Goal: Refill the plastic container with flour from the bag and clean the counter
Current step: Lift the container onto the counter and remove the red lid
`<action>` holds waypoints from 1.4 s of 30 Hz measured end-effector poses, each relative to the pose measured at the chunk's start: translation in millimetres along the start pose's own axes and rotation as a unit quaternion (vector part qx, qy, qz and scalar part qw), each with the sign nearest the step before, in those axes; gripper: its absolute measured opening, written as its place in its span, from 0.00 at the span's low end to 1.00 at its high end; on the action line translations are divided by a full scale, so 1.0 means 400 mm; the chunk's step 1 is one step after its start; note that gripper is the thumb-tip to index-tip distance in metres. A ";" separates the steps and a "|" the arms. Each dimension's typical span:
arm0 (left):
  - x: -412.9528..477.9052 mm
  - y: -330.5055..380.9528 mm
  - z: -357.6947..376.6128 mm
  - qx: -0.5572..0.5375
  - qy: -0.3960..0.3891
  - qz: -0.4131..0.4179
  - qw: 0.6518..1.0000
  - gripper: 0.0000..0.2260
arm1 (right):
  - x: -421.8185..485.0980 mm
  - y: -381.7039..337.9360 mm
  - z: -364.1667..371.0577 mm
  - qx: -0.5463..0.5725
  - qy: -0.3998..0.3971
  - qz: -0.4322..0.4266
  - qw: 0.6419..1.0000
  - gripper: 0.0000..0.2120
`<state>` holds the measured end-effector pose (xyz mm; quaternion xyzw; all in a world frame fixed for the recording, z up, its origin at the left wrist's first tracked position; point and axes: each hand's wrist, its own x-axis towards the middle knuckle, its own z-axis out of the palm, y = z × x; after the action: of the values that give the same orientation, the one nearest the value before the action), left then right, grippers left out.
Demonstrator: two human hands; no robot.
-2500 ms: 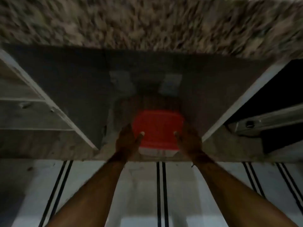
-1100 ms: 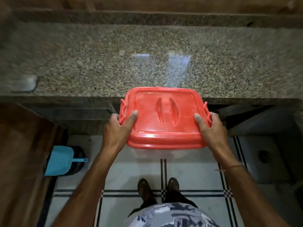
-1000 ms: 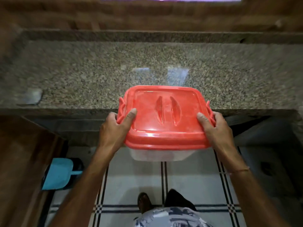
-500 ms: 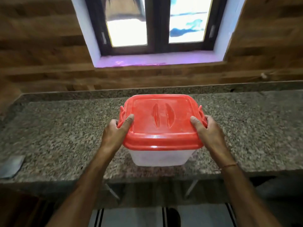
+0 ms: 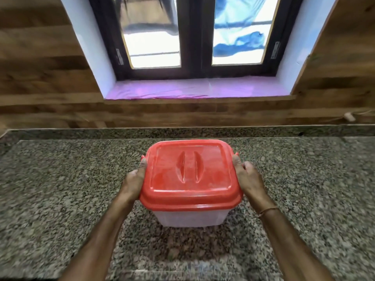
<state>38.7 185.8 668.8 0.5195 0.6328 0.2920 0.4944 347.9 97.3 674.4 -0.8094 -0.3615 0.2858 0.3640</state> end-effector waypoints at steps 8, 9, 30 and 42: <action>0.082 -0.062 -0.046 -0.150 0.026 -0.082 0.985 0.26 | 0.048 0.020 0.034 0.152 -0.016 0.066 0.986 0.24; 0.086 -0.077 -0.053 -0.180 -0.002 -0.111 0.977 0.24 | 0.047 0.032 0.041 0.201 -0.054 0.099 0.973 0.21; 0.003 0.003 -0.007 -0.176 -0.030 0.092 0.980 0.40 | -0.100 -0.077 0.076 0.214 0.016 -0.003 0.977 0.38; -0.001 0.166 0.046 -0.174 -0.017 0.171 0.970 0.36 | -0.076 -0.123 -0.061 0.278 0.040 -0.041 0.959 0.24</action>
<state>80.0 201.8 721.3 0.5311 0.4656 0.4687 0.5306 329.4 87.3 733.5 -0.6714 -0.2855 0.3274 0.6004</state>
